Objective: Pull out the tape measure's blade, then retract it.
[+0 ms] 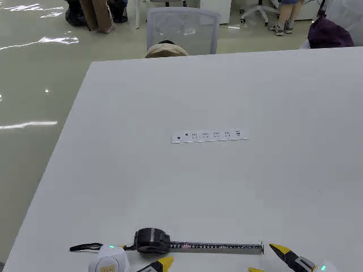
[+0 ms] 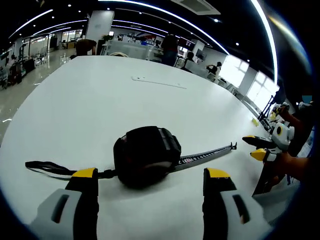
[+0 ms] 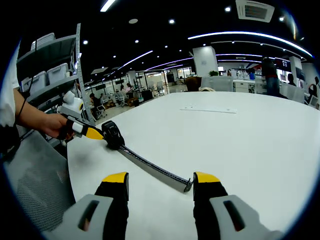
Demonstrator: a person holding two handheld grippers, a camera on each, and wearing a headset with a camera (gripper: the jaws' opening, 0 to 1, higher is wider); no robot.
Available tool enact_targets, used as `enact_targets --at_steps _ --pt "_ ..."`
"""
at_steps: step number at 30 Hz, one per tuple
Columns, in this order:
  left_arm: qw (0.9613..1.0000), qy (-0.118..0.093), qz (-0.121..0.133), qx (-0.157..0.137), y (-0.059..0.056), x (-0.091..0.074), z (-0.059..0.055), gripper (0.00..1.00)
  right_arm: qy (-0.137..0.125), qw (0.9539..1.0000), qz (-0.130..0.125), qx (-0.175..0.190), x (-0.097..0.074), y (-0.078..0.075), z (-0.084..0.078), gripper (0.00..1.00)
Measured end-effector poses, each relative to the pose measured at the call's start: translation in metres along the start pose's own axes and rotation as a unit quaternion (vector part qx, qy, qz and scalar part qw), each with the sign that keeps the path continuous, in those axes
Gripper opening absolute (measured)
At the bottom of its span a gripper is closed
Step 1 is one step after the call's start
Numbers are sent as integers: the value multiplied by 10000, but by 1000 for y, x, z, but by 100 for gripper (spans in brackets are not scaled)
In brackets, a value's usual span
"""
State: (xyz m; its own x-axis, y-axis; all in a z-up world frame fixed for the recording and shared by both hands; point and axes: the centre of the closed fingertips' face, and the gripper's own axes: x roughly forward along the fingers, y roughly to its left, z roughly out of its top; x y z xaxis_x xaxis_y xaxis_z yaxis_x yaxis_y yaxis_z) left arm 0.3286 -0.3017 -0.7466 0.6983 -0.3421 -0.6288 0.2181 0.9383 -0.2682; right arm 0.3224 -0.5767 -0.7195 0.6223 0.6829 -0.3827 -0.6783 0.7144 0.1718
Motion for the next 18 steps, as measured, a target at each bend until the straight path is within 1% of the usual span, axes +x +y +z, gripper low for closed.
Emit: enact_targets --at_steps 7,11,13,18 --pt "9999 -39 105 -45 -1 7 5 88 19 10000 40 -8 1 -2 1 51" --pt "9999 -20 127 -79 -2 10 7 87 34 10000 55 -31 0 -3 1 51" --pt "9998 -51 165 -67 -3 11 9 87 53 10000 57 -50 0 -4 0 51" --pt "9997 -30 213 -122 -2 14 9 86 81 9999 60 -74 -1 -6 -1 51"
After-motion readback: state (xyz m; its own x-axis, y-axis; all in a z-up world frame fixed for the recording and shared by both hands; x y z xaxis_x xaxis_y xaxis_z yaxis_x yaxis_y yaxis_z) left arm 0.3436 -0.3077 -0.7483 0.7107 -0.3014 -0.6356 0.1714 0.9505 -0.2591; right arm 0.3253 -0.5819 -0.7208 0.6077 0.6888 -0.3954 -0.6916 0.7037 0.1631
